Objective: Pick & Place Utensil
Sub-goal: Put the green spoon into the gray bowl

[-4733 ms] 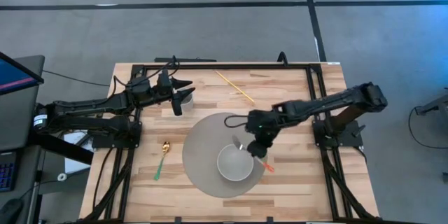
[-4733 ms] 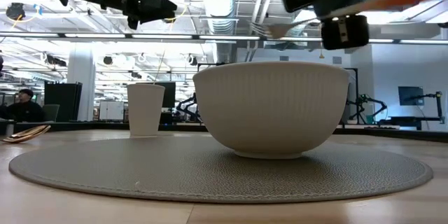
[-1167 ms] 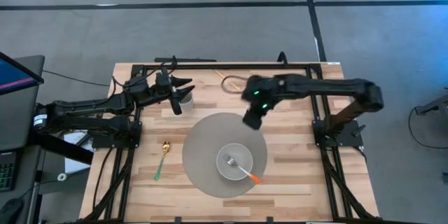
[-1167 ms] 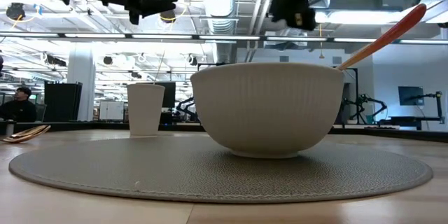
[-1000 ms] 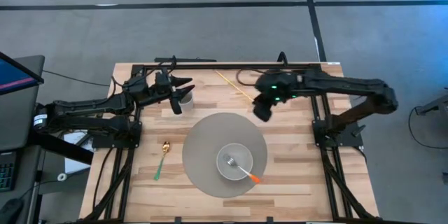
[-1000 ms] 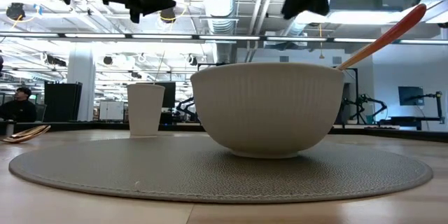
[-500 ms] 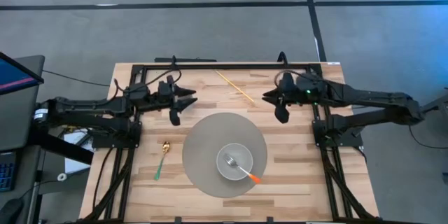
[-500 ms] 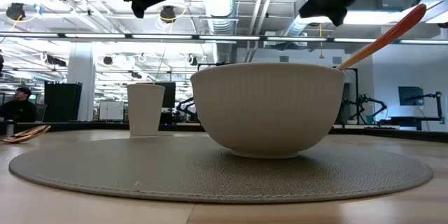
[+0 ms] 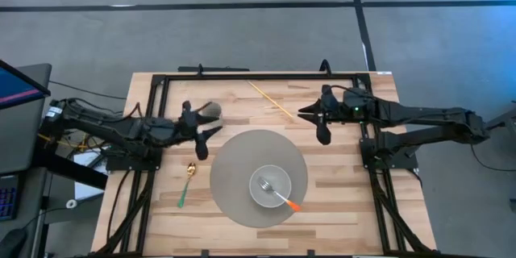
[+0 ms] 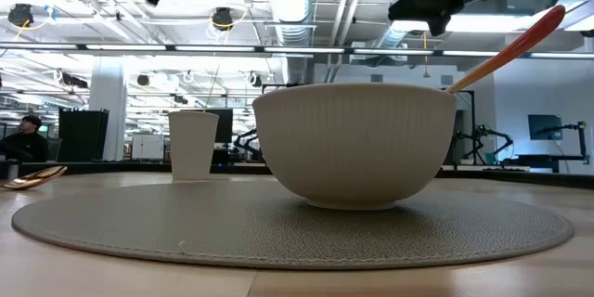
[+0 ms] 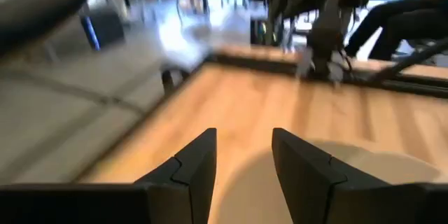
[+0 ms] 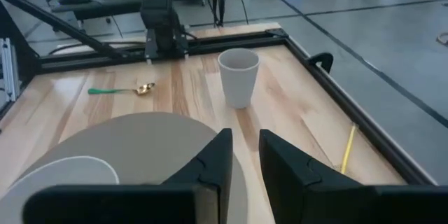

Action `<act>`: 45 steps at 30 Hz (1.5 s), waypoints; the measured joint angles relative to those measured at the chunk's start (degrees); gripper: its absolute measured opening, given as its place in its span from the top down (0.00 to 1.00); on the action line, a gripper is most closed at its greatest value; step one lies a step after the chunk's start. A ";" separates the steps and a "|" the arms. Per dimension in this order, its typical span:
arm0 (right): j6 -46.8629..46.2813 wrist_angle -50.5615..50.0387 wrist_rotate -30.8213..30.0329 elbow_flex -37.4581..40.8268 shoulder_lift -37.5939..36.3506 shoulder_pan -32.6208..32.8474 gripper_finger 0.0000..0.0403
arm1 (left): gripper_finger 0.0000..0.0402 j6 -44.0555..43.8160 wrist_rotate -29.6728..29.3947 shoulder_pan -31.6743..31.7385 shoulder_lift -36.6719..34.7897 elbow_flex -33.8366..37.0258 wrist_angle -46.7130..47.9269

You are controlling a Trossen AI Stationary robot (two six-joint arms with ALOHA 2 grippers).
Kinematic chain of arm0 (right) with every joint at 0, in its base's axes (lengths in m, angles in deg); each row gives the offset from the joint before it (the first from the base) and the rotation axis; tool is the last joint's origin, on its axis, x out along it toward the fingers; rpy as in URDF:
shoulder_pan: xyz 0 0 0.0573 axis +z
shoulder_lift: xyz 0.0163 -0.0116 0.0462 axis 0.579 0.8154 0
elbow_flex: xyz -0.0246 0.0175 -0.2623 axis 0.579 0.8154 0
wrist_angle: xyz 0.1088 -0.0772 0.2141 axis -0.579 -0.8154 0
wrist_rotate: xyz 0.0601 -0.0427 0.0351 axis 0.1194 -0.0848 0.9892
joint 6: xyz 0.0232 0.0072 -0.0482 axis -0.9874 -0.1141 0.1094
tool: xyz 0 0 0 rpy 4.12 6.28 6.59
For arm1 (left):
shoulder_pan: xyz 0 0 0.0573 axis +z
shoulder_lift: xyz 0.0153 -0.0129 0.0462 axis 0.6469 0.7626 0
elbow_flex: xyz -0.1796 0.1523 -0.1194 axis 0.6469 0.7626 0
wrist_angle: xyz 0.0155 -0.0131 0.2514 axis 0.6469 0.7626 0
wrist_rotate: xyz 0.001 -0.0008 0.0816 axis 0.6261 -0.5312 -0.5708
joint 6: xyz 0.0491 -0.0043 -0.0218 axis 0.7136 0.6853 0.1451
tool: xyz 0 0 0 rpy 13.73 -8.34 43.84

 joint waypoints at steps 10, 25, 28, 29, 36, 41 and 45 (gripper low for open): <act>-0.02 -0.24 0.00 0.00 5.80 0.04 0.84 | 0.65 -31.19 6.46 -5.70 0.22 -0.04 20.38; 1.44 12.87 3.97 -0.02 13.49 -0.64 0.84 | 0.65 -69.48 32.20 -14.65 3.79 8.91 32.20; 2.86 13.34 5.06 -0.07 11.80 -0.42 0.84 | 0.65 -73.70 34.00 -16.17 6.48 10.23 32.37; 3.86 12.83 4.86 -0.07 11.27 -0.43 0.84 | 0.65 -74.55 34.87 -16.71 7.47 10.34 32.37; 4.61 11.67 4.48 -0.02 9.05 -2.17 0.84 | 0.65 -81.46 38.46 -20.97 15.05 10.36 32.16; 4.61 11.56 4.48 -0.02 9.05 -3.02 0.84 | 0.65 -85.99 38.52 -23.70 19.99 10.36 30.93; 4.63 11.56 4.48 -0.02 9.05 -3.39 0.84 | 0.65 -86.61 38.34 -24.01 22.35 10.16 29.55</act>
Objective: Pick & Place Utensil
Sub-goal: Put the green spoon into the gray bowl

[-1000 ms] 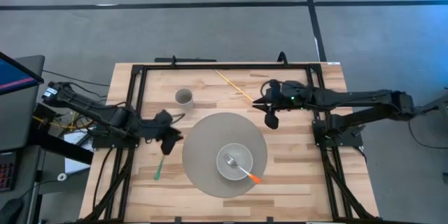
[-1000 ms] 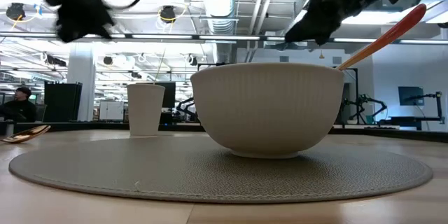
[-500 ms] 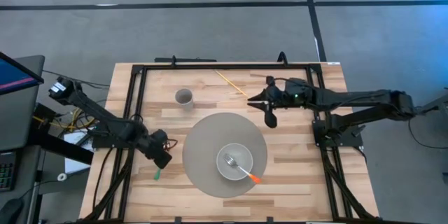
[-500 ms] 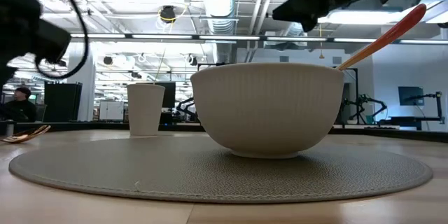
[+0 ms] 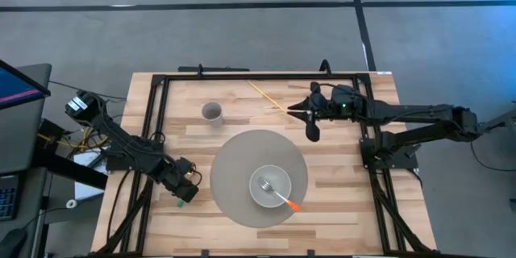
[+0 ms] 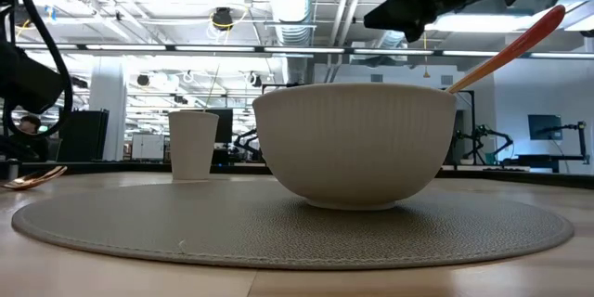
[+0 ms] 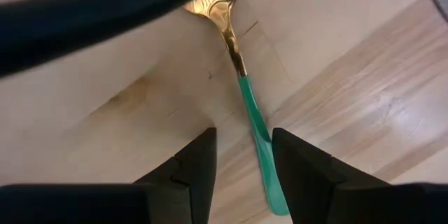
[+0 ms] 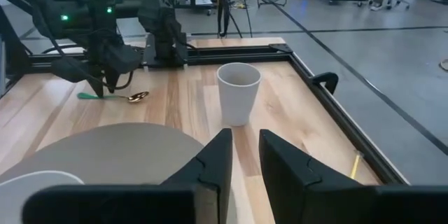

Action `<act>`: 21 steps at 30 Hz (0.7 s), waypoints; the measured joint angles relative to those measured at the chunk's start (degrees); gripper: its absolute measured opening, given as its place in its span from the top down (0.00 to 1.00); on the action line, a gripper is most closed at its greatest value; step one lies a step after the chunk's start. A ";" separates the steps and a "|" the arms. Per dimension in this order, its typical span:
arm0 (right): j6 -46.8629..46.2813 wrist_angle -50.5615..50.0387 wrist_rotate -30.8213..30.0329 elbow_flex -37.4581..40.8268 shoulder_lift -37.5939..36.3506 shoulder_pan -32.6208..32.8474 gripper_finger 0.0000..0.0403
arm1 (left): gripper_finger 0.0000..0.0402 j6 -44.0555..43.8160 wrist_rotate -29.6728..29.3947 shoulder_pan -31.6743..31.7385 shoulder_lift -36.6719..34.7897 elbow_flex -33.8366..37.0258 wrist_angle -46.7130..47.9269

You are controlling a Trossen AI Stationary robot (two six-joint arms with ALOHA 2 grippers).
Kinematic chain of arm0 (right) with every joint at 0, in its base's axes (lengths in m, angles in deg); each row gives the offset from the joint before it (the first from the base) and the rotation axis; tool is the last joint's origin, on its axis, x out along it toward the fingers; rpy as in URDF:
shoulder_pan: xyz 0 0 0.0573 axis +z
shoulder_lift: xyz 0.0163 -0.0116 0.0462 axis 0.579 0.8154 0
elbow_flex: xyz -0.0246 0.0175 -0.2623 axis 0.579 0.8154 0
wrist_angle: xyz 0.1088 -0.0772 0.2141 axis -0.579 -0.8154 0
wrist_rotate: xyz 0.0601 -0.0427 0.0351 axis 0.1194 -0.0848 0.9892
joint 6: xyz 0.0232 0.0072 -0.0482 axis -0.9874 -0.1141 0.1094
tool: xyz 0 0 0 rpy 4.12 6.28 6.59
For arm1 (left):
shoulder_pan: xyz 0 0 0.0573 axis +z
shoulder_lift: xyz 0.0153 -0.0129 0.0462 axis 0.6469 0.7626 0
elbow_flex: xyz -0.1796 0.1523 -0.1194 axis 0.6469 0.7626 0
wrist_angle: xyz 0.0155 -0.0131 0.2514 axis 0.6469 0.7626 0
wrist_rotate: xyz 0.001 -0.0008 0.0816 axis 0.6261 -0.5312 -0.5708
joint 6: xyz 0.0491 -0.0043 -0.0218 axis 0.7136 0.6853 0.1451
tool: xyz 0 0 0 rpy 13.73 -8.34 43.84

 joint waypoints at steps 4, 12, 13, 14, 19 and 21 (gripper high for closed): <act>0.84 0.00 -0.01 0.00 0.00 -0.34 0.84 | 0.65 -0.06 -0.51 -0.02 0.28 0.00 -0.12; 1.46 0.00 0.00 0.00 0.00 -0.33 0.84 | 0.65 -0.14 -1.63 0.83 0.28 0.06 -0.32; 1.46 0.00 0.00 0.00 0.00 -0.33 0.84 | 0.66 -0.11 -1.79 0.83 0.30 0.07 -0.32; 1.46 0.00 0.00 0.00 0.00 -0.33 0.84 | 0.67 -0.07 -1.93 0.83 0.30 0.07 -0.31; 1.46 0.00 0.00 0.00 0.00 -0.33 0.84 | 0.75 0.15 -3.66 0.84 0.37 0.13 -0.71; 1.46 0.00 0.00 0.00 0.00 -0.33 0.84 | 0.77 0.18 -5.22 0.85 0.41 0.13 -1.13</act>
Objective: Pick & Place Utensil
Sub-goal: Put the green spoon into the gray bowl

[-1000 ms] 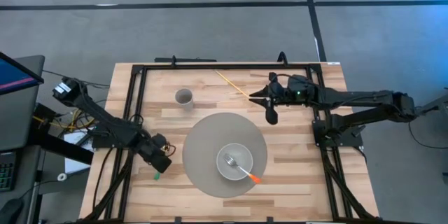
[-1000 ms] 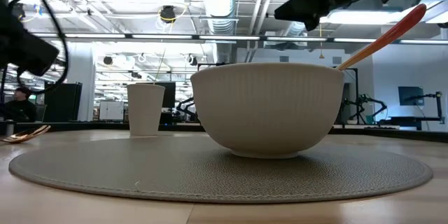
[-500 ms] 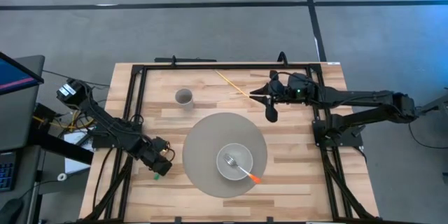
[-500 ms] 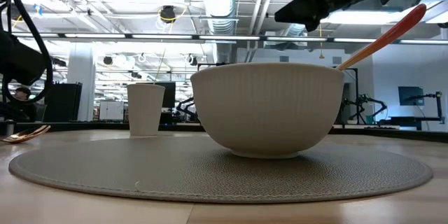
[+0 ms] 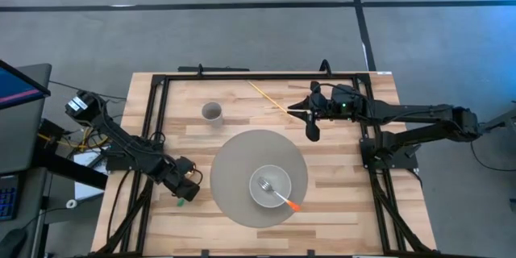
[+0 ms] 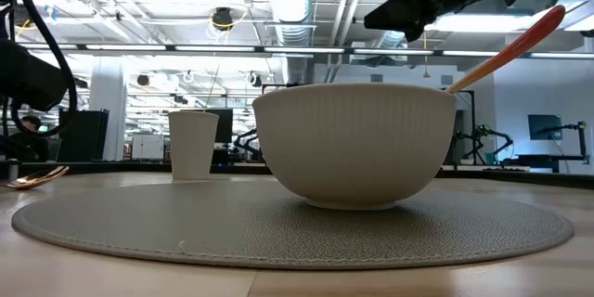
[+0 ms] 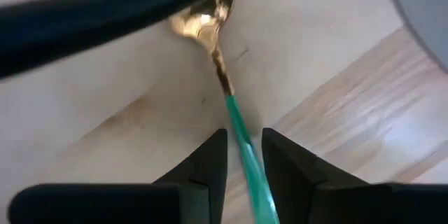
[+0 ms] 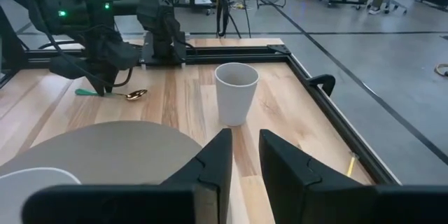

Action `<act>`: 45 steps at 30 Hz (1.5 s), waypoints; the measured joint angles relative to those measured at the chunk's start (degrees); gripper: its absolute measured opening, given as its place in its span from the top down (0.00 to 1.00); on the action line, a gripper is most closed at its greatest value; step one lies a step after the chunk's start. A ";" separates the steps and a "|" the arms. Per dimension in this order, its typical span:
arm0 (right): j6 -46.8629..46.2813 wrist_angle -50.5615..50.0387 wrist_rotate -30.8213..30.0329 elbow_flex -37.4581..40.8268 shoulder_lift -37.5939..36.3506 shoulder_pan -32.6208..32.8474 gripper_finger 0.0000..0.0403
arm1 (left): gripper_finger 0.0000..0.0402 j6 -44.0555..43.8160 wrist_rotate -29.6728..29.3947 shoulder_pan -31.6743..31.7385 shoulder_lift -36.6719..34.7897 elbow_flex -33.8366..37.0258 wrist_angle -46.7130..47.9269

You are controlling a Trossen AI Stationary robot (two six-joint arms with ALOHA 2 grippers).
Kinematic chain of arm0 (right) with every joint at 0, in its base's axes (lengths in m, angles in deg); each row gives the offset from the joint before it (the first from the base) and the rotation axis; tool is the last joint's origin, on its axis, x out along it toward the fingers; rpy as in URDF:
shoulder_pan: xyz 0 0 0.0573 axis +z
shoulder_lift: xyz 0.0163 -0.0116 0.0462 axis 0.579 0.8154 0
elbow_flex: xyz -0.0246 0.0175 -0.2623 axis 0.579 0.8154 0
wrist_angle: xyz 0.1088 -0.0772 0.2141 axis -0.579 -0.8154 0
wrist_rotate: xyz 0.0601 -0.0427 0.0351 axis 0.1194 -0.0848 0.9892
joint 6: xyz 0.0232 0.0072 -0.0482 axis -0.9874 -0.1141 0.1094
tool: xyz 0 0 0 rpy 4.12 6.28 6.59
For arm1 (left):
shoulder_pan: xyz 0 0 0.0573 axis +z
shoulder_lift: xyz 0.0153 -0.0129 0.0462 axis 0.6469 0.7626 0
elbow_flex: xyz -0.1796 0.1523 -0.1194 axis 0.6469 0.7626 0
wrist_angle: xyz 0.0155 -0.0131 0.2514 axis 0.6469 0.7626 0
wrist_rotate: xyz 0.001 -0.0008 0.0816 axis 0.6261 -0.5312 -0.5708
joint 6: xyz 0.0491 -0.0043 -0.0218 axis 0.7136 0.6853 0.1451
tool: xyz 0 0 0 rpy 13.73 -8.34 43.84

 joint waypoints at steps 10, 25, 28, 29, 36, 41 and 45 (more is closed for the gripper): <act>0.00 -0.05 0.00 0.00 0.22 -0.04 0.84 | 0.92 3.73 -5.61 0.20 0.09 0.06 -0.14; 0.02 0.54 0.00 0.00 0.22 -0.04 0.84 | 0.99 23.83 -10.11 10.27 -0.52 -13.76 -1.47; 0.02 0.53 0.00 0.00 0.22 -0.04 0.84 | 0.99 35.56 -7.01 15.60 1.40 -19.93 -1.34; 0.02 0.55 0.00 0.00 0.22 -0.07 0.84 | 0.99 39.27 -5.55 17.30 2.32 -22.12 -1.34; 0.02 0.44 0.00 0.00 0.22 -0.07 0.84 | 0.99 49.33 8.95 27.14 11.87 -34.90 -0.11; 0.02 0.11 0.00 0.00 0.22 -0.07 0.84 | 0.99 44.69 24.48 31.22 19.20 -38.26 -0.57; 0.00 -1.23 0.00 0.00 0.22 -0.07 0.84 | 0.99 34.36 32.86 32.05 23.53 -39.53 -3.80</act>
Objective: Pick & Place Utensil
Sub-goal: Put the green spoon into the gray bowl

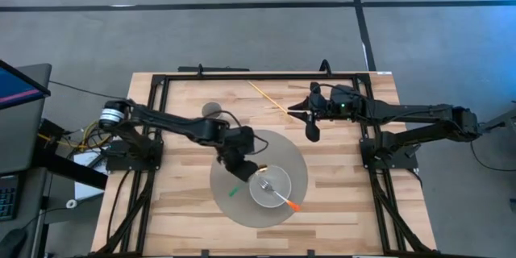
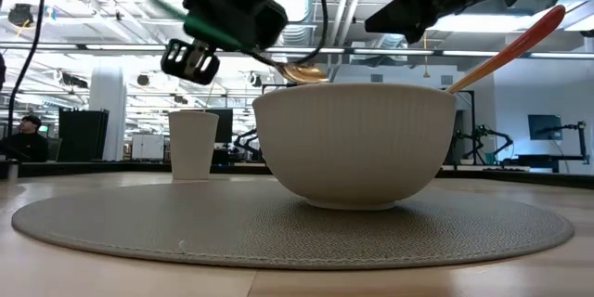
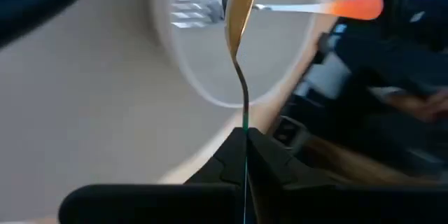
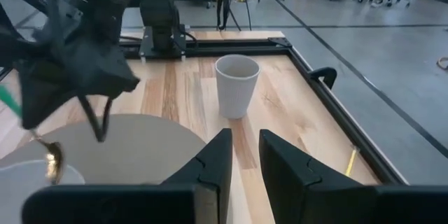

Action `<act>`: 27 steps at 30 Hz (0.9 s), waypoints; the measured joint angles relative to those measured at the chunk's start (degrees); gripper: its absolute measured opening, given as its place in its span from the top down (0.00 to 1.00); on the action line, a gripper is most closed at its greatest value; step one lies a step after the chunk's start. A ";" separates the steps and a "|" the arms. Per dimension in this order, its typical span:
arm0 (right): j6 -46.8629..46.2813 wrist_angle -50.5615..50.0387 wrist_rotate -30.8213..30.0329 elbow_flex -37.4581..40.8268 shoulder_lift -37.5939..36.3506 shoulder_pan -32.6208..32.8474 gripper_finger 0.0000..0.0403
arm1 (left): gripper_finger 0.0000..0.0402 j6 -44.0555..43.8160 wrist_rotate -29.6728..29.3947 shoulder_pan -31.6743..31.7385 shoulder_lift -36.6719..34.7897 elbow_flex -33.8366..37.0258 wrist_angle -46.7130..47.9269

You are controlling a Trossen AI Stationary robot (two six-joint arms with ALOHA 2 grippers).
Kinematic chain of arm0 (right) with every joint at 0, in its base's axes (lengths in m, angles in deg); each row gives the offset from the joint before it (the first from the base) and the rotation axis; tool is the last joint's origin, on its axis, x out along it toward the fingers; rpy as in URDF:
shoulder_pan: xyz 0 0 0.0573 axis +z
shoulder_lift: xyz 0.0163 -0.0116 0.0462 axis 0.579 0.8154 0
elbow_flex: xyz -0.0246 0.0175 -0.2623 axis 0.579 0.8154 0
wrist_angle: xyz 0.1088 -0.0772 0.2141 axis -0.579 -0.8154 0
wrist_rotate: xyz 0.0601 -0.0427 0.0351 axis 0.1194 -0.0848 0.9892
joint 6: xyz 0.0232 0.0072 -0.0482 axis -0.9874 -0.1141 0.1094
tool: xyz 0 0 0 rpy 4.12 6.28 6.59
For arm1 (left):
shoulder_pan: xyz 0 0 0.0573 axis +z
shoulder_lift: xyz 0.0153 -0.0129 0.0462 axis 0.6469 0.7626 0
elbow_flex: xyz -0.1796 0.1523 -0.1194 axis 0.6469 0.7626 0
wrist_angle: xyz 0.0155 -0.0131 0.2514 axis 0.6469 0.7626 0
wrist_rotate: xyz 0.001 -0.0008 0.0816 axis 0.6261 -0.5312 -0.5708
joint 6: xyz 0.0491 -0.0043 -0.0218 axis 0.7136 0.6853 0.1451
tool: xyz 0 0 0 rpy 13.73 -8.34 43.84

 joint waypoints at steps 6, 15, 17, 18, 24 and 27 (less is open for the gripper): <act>0.00 -1.57 0.00 0.00 0.00 0.00 0.84 | 0.99 -14.03 8.11 -0.84 3.90 -0.75 -11.67; -0.02 -1.39 0.00 0.00 0.00 0.00 0.84 | 0.99 -22.30 14.45 -0.83 9.34 -0.20 -14.91; 0.00 -1.35 0.00 0.00 0.00 0.00 0.84 | 0.99 -22.36 15.78 -0.52 10.63 -0.07 -14.89; 0.00 -1.37 0.00 0.00 0.00 0.00 0.84 | 0.99 -22.39 16.54 -0.29 11.18 -0.07 -14.93; -0.01 -1.36 0.00 0.00 0.00 0.00 0.84 | 0.95 -21.96 17.18 1.92 12.04 0.04 -15.06; 0.00 -1.37 0.00 0.00 0.00 0.00 0.84 | 0.91 -19.70 16.70 3.44 11.51 0.04 -14.95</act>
